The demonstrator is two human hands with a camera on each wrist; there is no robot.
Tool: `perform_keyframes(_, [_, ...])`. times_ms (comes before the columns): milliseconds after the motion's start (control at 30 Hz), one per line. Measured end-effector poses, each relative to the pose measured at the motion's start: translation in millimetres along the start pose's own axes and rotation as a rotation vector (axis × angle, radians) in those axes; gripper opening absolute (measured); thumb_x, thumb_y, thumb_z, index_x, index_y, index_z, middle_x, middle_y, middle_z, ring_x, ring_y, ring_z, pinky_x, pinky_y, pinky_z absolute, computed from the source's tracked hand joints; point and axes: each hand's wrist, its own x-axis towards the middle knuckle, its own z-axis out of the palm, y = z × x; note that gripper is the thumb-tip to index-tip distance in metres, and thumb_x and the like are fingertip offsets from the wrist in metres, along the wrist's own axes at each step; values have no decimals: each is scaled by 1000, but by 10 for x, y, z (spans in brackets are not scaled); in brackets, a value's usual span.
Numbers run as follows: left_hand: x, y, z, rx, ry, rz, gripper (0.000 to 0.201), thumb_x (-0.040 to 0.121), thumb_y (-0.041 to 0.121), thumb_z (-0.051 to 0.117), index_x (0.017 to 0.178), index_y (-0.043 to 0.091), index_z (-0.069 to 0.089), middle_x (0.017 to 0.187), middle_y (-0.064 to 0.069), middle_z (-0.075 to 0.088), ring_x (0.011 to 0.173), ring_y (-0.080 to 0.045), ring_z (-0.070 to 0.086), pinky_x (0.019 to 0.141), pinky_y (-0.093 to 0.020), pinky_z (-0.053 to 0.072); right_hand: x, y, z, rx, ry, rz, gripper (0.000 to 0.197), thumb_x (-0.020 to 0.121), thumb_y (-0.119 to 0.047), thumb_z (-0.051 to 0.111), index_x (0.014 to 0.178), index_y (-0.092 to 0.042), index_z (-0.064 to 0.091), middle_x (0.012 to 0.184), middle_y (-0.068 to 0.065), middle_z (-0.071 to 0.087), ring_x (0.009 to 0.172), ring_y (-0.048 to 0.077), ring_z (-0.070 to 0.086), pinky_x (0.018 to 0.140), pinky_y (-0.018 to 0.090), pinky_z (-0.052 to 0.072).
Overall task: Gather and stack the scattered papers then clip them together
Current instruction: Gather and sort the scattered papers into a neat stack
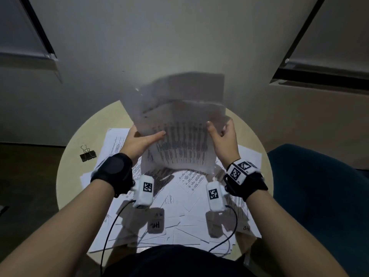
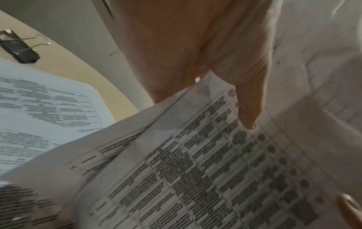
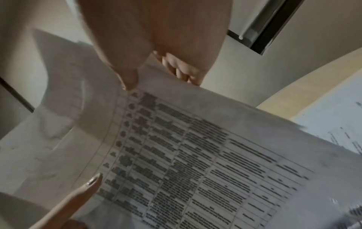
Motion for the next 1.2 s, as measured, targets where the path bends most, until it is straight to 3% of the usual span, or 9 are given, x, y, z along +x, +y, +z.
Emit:
perform_keyframes(67, [30,-15,-6,14,-14,14,56,78,3,75,129,5,51,118,-9,68,102,-15,69,89,-31,56,19,74,7,0,-10,87,63,87,-30,68,137,-19,31,129,-8,55,120,1,53,100,19,43])
perform_keyframes(167, [59,-57,-11,98,-101,46,53,80,15,76,128,12,56,129,-8,63,115,-20,62,94,-37,54,79,223,45,-84,-37,255,69,82,-21,74,136,-14,32,129,4,55,120,19,54,104,37,44])
perform_keyframes(333, [72,-98,-3,96,8,-5,19,90,14,63,109,15,61,112,-7,67,106,-24,63,96,-42,50,74,181,126,-149,-19,189,7,91,-10,62,96,-15,64,94,2,70,94,23,67,86,34,55])
perform_keyframes(433, [74,-34,-39,24,9,2,29,92,12,59,121,8,59,115,-4,66,102,-16,64,90,-30,52,55,112,93,-43,6,97,19,90,-6,62,90,-24,57,90,-3,69,85,14,66,80,28,55])
perform_keyframes(567, [93,-180,-62,28,12,-90,40,87,12,66,125,3,54,121,-12,64,109,-25,63,97,-39,49,-9,329,45,-168,-114,309,30,81,-10,74,107,-3,59,99,9,69,86,21,68,83,37,56])
perform_keyframes(633, [93,-303,-23,92,3,-150,33,88,7,64,119,6,53,124,-15,61,110,-27,59,100,-40,46,-31,453,20,-317,-180,384,36,78,-20,78,97,5,62,96,15,69,86,29,67,89,42,54])
perform_keyframes(767, [83,-377,76,185,-4,-144,18,96,9,51,113,11,55,118,-10,62,112,-28,57,102,-45,44,-54,529,18,-305,-175,410,48,74,-28,80,102,7,63,101,22,70,94,35,68,90,49,54])
perform_keyframes(1033, [-25,-446,210,211,-15,-119,33,99,4,42,131,3,51,123,-9,58,112,-19,52,100,-33,39,-84,525,-26,-185,-26,413,25,81,-13,75,96,5,68,98,20,72,90,34,69,84,46,57])
perform_keyframes(1200, [-114,-528,152,218,-20,-94,41,84,7,70,123,6,56,114,-9,66,102,-21,63,86,-34,54,-158,546,-64,-163,-21,384,17,79,-14,78,88,-8,65,79,0,66,70,11,62,61,20,48])
